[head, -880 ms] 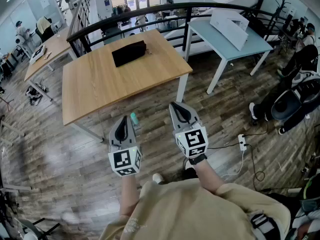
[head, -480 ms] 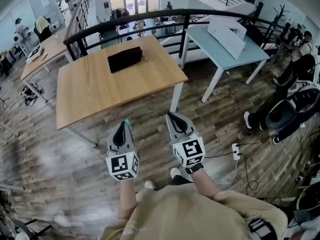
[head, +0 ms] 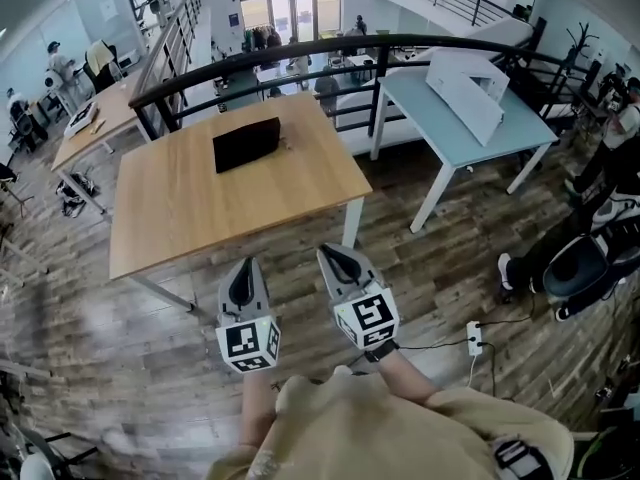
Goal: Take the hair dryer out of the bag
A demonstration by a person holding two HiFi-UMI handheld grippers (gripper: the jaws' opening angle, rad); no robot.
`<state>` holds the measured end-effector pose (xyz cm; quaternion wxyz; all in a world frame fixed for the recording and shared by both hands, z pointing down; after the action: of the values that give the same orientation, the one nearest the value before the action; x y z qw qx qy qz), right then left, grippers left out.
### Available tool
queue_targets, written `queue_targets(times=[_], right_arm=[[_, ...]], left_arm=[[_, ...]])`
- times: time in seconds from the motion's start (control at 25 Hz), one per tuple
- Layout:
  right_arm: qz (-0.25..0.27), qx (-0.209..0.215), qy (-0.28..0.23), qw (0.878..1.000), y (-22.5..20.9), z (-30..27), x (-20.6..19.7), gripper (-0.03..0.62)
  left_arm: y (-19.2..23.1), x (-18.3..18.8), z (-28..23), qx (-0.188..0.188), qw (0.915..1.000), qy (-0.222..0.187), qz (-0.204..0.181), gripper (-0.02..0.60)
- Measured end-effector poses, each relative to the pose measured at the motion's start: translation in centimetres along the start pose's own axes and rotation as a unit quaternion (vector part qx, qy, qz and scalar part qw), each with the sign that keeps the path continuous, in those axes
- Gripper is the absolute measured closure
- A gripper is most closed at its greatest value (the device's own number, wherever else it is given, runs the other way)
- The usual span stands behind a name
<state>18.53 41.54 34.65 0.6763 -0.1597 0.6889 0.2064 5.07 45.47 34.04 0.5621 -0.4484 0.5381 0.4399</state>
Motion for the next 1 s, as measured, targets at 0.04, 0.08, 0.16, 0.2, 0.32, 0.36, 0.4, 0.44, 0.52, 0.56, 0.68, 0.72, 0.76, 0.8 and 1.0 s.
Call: queue_targets(times=[0.04,0.08,0.16,0.2,0.32,0.36,0.4,0.44,0.52,0.56,0.68,0.72,0.76,0.8,1.0], right_arm=[[-0.009,-0.001,0.0,1.0,-1.1,0.1,-0.5,0.577],[-0.019,-0.001,0.001,1.0,-2.0,0.0,-0.9,0.577],[-0.036,0.003,0.002,0.999,-3.2,-0.4,-1.6,0.577],[-0.04,0.006,0.002,0.999,-3.6,-0.8,-1.9,0.577],[-0.049,0.016,0.003,0.999,-4.8,-2.3,-2.6,0.577],[-0.05,0.02,0.003,0.999,-5.1,-2.8,-2.8,0.577],[-0.051,0.023,0.004,0.998,-5.5,-3.4,-3.0,0.577],[-0.053,0.025,0.004,0.998,-5.9,-4.0,-3.2,0.577],[-0.058,0.022,0.009,0.998,-7.2,-5.4,-3.9,0.577],[-0.059,0.019,0.012,0.998,-8.0,-6.3,-4.2,0.577],[-0.055,0.007,0.017,0.998,-10.8,-9.5,-4.4,0.577],[-0.051,0.003,0.018,0.999,-11.8,-10.7,-4.3,0.577],[-0.047,0.0,0.018,0.999,-12.9,-12.1,-4.2,0.577],[-0.043,-0.003,0.019,0.999,-14.0,-13.5,-4.0,0.577],[-0.023,-0.005,0.022,0.999,-18.3,-21.8,-3.0,0.577]], left_arm=[[-0.7,-0.3,-0.4,0.002,1.0,0.004,-0.003,0.568],[-1.2,-0.6,-0.8,0.005,0.9999,0.009,-0.004,0.568],[-1.4,-1.2,-1.8,0.011,0.9997,0.02,-0.004,0.568],[-1.4,-1.4,-2.4,0.014,0.9996,0.024,-0.005,0.568],[-1.4,-1.3,-4.4,0.021,0.9994,0.026,-0.011,0.568],[-1.3,-1.3,-5.2,0.023,0.9993,0.026,-0.011,0.568],[-1.3,-1.4,-5.9,0.024,0.9993,0.027,-0.011,0.568],[-1.2,-1.6,-6.9,0.024,0.9992,0.029,-0.011,0.568],[-1.1,-2.4,-9.1,0.021,0.9991,0.036,-0.008,0.568],[-1.0,-2.7,-10.4,0.018,0.9991,0.038,-0.006,0.568],[-0.5,-3.0,-14.9,0.004,0.9994,0.036,-0.002,0.568],[-0.2,-3.0,-16.6,-0.001,0.9995,0.033,-0.001,0.568],[0.0,-2.9,-18.3,-0.005,0.9995,0.03,0.0,0.568],[0.3,-2.8,-20.1,-0.008,0.9996,0.027,0.002,0.568],[3.2,-2.5,-28.2,-0.02,0.9995,0.019,0.013,0.568]])
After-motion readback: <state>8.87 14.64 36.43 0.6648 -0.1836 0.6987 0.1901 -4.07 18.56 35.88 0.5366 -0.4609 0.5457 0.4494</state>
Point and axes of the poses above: the fingertips, and each gripper's own axes: z backward along the fingers, y to its left, x out of its top, the point moved 1 cm from there along z, backward along the fingers, and after that the axes turned 14 degrees about x, right-handed, at the moved point
